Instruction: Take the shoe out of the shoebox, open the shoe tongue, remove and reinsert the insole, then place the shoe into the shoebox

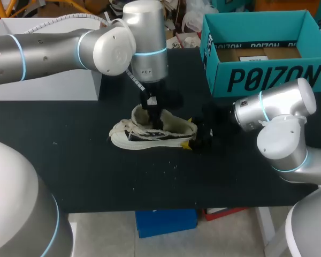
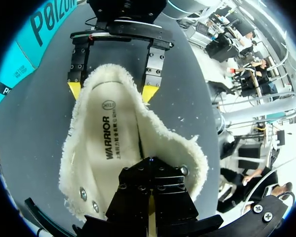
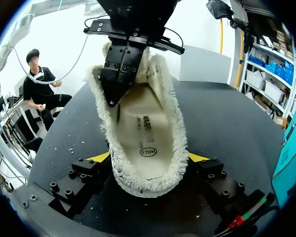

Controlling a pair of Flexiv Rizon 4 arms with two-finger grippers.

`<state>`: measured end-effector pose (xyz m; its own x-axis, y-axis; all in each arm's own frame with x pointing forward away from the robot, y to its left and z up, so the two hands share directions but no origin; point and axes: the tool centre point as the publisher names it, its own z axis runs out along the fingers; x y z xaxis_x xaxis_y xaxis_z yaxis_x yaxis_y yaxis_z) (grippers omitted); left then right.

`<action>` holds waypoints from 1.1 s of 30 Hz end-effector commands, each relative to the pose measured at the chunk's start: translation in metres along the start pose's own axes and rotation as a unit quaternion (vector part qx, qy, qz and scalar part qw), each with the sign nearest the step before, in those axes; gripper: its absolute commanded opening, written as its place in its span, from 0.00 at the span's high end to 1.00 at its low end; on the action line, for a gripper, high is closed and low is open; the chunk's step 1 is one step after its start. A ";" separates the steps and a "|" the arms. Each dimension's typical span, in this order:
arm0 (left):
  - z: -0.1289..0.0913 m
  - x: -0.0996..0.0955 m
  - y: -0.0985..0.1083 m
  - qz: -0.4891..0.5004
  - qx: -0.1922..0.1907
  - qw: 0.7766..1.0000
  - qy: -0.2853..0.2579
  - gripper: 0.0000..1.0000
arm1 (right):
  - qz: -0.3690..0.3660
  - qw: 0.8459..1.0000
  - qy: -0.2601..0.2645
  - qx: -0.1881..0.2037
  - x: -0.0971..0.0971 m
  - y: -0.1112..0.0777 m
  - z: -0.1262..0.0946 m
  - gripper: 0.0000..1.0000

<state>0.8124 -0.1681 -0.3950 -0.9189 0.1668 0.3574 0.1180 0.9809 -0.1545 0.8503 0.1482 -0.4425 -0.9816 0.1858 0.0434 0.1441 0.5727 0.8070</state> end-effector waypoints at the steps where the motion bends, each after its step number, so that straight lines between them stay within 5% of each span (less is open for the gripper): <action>1: 0.012 -0.004 -0.002 -0.002 -0.001 1.000 0.004 1.00 | 0.001 1.000 0.000 0.001 -0.001 -0.001 0.000 1.00; 14: 0.019 -0.002 0.002 -0.020 0.007 1.000 -0.014 1.00 | 0.001 1.000 0.000 0.001 -0.001 -0.001 0.000 1.00; 17: 0.016 -0.001 0.003 -0.019 0.009 1.000 -0.022 0.65 | 0.001 1.000 0.000 0.001 -0.001 -0.001 0.000 1.00; 20: 0.013 -0.001 0.003 -0.021 0.005 0.999 -0.033 0.62 | 0.001 1.000 0.000 0.001 -0.001 -0.001 0.000 1.00; 26: 0.015 -0.002 0.005 -0.032 -0.013 0.998 -0.045 0.68 | 0.001 1.000 0.000 0.001 -0.001 -0.001 0.000 1.00; 33: 0.018 -0.004 0.007 -0.082 -0.090 0.986 -0.112 0.72 | 0.001 1.000 0.000 0.001 -0.001 -0.001 0.000 1.00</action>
<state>0.8211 -0.1583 -0.4147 -0.9768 0.0175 0.2135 0.0172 0.9998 -0.0032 0.8495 0.1484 -0.4424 -0.9818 0.1849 0.0430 0.1432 0.5726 0.8072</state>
